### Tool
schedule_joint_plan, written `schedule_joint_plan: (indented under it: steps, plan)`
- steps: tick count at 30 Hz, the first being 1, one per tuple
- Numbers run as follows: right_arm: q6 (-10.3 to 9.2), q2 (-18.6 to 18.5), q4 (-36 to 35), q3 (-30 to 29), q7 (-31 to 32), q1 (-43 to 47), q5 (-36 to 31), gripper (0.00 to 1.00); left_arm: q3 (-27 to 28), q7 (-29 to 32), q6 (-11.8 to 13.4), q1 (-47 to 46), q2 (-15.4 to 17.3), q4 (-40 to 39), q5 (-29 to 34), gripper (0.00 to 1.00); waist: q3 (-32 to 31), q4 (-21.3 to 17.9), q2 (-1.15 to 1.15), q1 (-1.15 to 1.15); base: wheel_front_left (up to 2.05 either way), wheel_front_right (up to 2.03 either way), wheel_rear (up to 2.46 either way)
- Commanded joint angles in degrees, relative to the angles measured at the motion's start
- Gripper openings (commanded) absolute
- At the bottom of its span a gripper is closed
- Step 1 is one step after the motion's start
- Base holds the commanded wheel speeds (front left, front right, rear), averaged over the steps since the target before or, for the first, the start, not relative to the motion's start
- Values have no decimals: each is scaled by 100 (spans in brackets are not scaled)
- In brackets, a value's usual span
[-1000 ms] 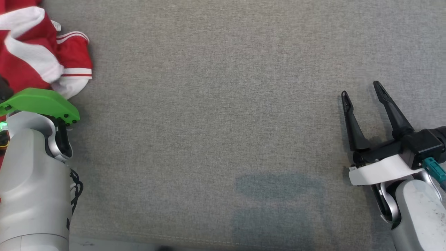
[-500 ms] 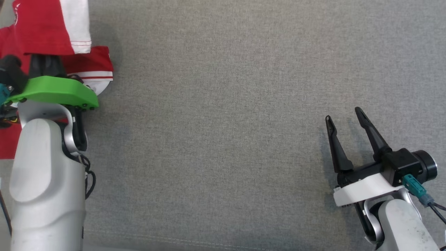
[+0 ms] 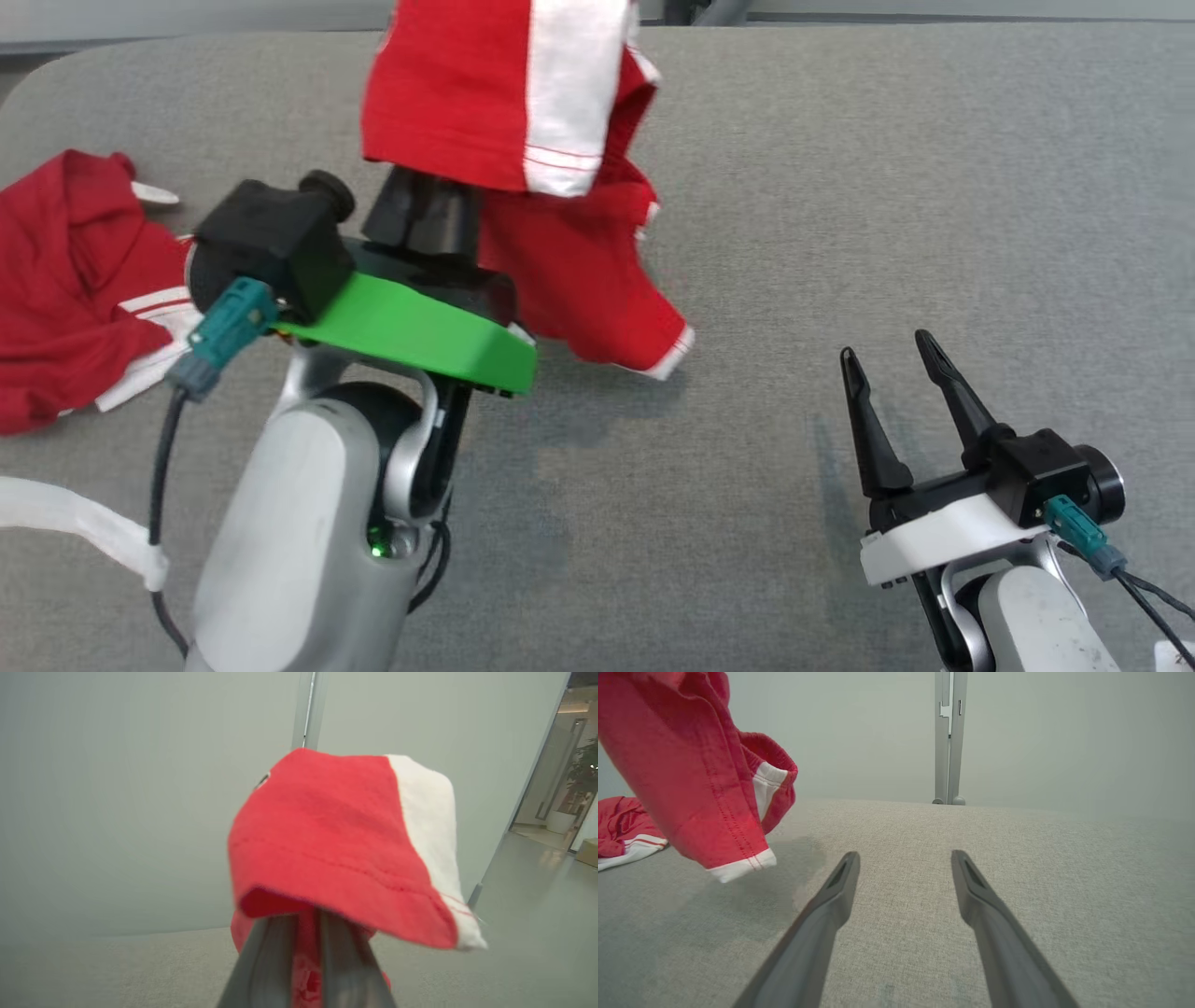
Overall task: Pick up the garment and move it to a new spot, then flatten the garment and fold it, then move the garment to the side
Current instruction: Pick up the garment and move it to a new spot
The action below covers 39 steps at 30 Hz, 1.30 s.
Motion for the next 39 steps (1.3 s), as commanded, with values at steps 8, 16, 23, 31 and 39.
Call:
schedule_joint_plan:
  steps: [8, 16, 23, 31, 39]
  plan:
    - [-2, 104, 69, 28, -19, 120, 87, 100, -1258, 36, 422, 48, -12, 479, -547, 0, -258, -1542, 7, 0, 0, 0, 0]
    - [-2, 132, 119, 91, -19, 141, 190, 100, -1803, -90, 296, 285, 53, 2575, -671, 0, -189, -2183, 7, 0, 0, 0, 0]
    - [-3, 129, 149, 130, -19, 207, 246, 100, -1938, -686, -50, 145, 85, 4194, -591, 0, -248, -2296, 7, 0, 0, 0, 0]
    - [-3, 128, 145, 29, -19, 394, 94, 100, -2097, -1238, -257, 96, 1, 4842, -801, 100, -572, -1971, 7, 0, 0, 0, 0]
    - [-3, 128, -164, -283, -19, 723, -127, 100, -2113, -1495, 184, 678, 390, 3933, -641, 100, -1085, -1340, 7, 0, 0, 0, 0]
